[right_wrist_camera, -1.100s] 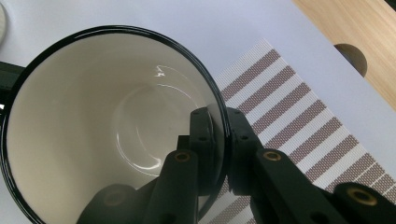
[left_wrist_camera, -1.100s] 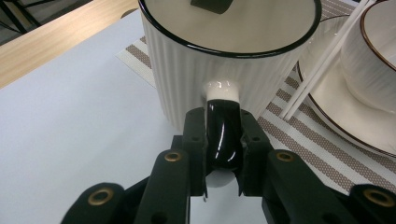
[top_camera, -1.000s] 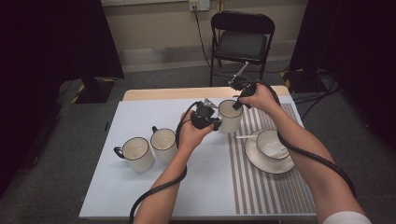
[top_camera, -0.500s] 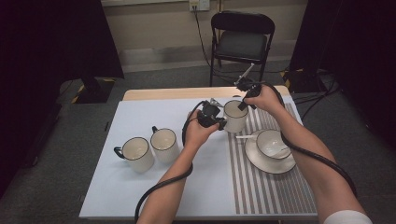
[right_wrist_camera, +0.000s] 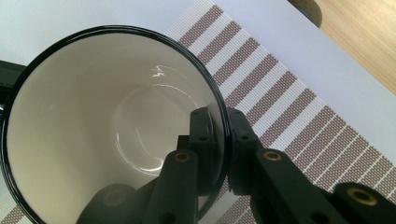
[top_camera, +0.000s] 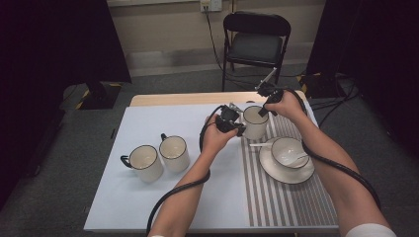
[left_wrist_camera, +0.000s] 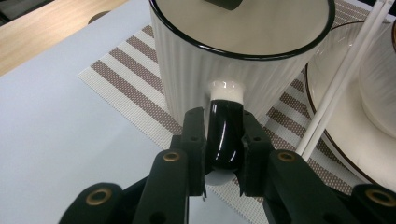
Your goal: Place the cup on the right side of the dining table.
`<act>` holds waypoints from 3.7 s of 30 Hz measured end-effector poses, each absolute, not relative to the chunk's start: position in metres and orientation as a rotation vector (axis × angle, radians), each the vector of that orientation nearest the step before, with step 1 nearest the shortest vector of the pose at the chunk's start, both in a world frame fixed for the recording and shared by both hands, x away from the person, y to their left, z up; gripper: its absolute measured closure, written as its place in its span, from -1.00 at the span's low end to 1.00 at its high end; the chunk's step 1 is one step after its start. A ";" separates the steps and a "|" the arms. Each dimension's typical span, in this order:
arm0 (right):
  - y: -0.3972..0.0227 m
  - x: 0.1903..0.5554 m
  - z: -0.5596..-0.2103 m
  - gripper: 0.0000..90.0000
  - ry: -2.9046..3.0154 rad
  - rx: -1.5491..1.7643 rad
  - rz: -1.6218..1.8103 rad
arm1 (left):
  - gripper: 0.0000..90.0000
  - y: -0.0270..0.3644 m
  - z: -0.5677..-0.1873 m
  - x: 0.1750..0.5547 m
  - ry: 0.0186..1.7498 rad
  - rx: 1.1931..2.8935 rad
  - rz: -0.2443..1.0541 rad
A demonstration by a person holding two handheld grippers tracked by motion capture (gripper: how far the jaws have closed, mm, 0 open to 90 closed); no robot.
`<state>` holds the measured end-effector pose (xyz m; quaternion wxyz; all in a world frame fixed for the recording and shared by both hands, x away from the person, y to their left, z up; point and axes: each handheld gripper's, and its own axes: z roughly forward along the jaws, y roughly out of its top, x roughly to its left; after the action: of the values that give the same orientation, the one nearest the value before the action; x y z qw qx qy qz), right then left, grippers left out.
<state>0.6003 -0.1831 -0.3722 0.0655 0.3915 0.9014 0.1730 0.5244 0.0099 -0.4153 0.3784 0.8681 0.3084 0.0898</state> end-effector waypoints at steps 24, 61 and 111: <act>-0.192 0.599 -0.380 0.83 2.680 1.224 0.538 | 0.67 0.007 -0.425 0.529 0.766 2.194 0.218; -0.194 0.590 -0.367 -0.42 2.578 1.318 0.608 | -0.20 0.023 -0.412 0.524 0.822 2.138 0.163; -0.167 0.536 -0.327 -0.65 2.588 1.287 0.693 | -0.63 0.053 -0.383 0.475 0.807 2.166 0.193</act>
<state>0.5364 -0.1667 -0.3268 0.0845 0.4314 0.8677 0.2322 0.4749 0.0535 -0.3835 0.3998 0.8560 0.3189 0.0762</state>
